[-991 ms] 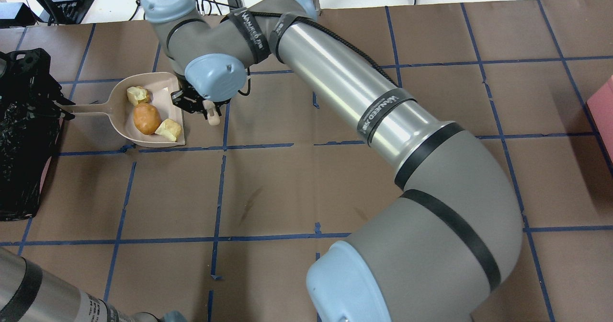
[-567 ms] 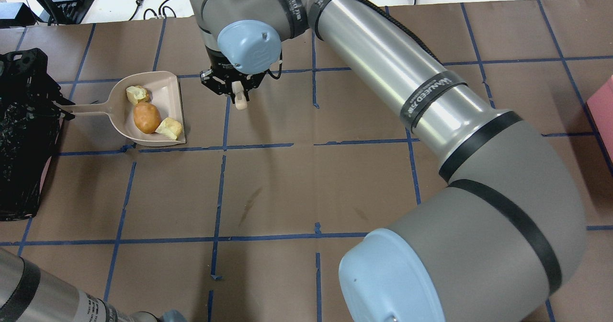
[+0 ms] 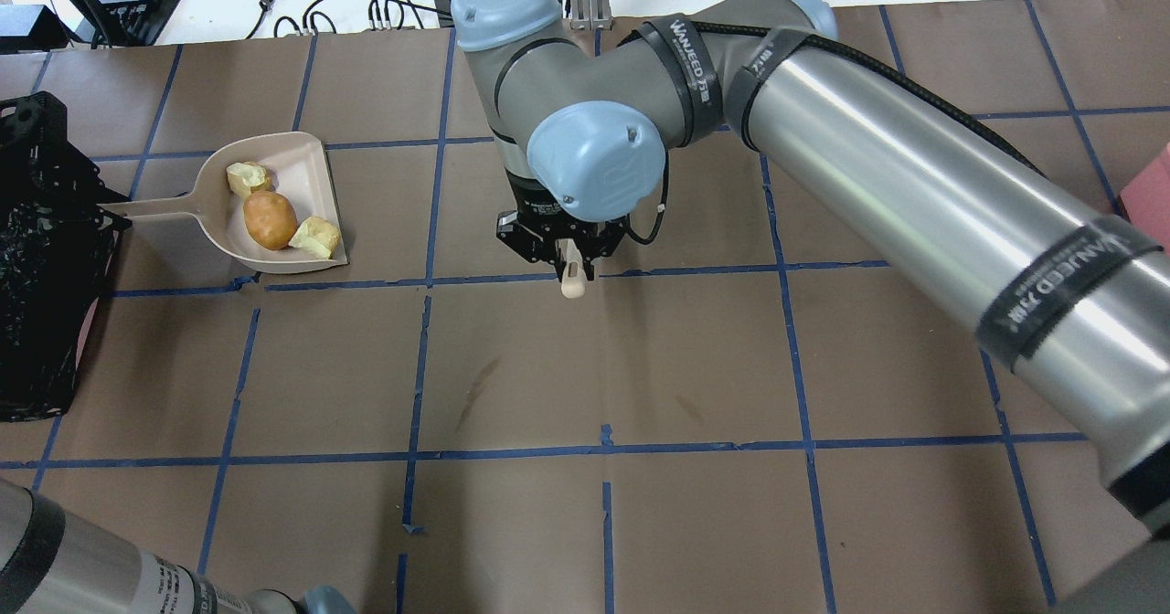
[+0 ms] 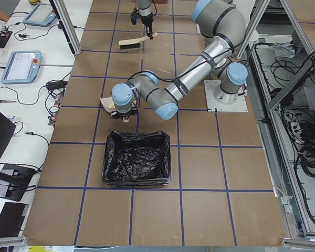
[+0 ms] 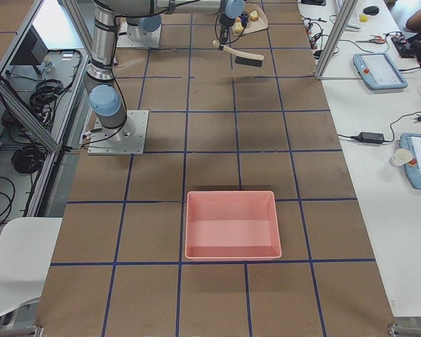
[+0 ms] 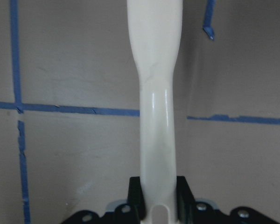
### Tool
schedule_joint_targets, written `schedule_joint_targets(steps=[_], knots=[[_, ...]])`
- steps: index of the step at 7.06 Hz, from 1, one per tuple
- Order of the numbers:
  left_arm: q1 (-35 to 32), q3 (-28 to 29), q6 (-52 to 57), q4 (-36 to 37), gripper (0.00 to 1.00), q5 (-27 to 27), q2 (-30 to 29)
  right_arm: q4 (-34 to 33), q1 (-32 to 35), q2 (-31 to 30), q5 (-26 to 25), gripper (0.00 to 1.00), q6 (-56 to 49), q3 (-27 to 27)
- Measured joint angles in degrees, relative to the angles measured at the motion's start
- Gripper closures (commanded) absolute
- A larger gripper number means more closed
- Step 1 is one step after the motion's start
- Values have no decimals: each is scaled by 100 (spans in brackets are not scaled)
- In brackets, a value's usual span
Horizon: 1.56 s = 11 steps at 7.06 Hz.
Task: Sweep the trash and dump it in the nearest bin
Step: 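Lift the brush away from the dustpan with the right gripper, then raise the dustpan over the black trash bag with the left gripper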
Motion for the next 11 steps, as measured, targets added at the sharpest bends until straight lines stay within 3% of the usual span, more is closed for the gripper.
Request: schedule_joint_targets(steps=[2,6,9,11], knots=[[153,42,-128,-199,96,-312,18,22,68,-451,-14,98,449,659],[325,148,-209,-571,97,-692,58,-128,832,-618,-93,99,1289,1193],[689,197,-190,-925,97,-1075,198,-748,1076,-616,-384,100,478,1491],[1047,378,-172,-1327,97,-1248,406,-1203,603,-836,69,100,-141,1779]])
